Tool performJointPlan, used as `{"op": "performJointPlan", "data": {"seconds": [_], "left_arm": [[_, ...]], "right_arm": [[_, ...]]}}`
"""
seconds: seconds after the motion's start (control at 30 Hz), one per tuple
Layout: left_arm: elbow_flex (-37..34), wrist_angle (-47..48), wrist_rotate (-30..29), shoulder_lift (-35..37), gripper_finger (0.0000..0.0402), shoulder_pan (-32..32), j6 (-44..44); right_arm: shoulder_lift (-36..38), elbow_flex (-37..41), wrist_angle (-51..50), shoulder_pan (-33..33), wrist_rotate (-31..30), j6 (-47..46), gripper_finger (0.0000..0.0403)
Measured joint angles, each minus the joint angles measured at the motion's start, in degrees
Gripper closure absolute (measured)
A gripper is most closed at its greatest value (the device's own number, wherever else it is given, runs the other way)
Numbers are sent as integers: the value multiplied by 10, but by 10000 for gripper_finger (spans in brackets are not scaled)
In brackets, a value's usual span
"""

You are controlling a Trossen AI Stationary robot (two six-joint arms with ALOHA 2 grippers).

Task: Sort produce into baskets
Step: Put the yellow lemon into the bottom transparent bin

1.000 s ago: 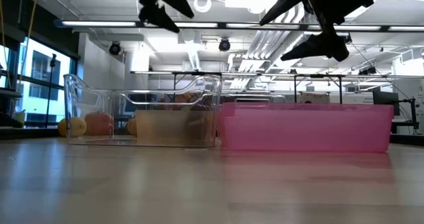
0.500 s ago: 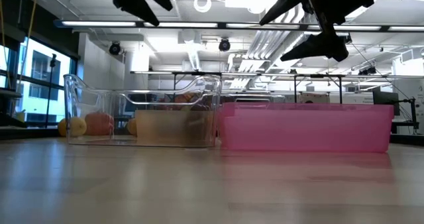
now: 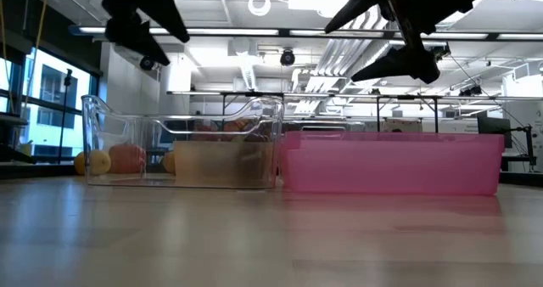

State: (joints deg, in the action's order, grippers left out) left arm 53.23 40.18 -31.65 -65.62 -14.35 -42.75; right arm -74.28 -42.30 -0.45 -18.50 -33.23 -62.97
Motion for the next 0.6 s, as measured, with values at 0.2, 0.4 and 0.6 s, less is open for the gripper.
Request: {"op": "performJointPlan", "data": {"seconds": [0.2,0.4,0.6], "left_arm": [[-49,-6,36,44,5,1,-59],[-52,68,122,48,5,40,-117],[-52,69,213,49,5,-9,-84]], "right_arm": [[0,0,19,6,-2,0,42],[0,0,32,20,-3,0,42],[0,0,43,28,-4,0,42]]}}
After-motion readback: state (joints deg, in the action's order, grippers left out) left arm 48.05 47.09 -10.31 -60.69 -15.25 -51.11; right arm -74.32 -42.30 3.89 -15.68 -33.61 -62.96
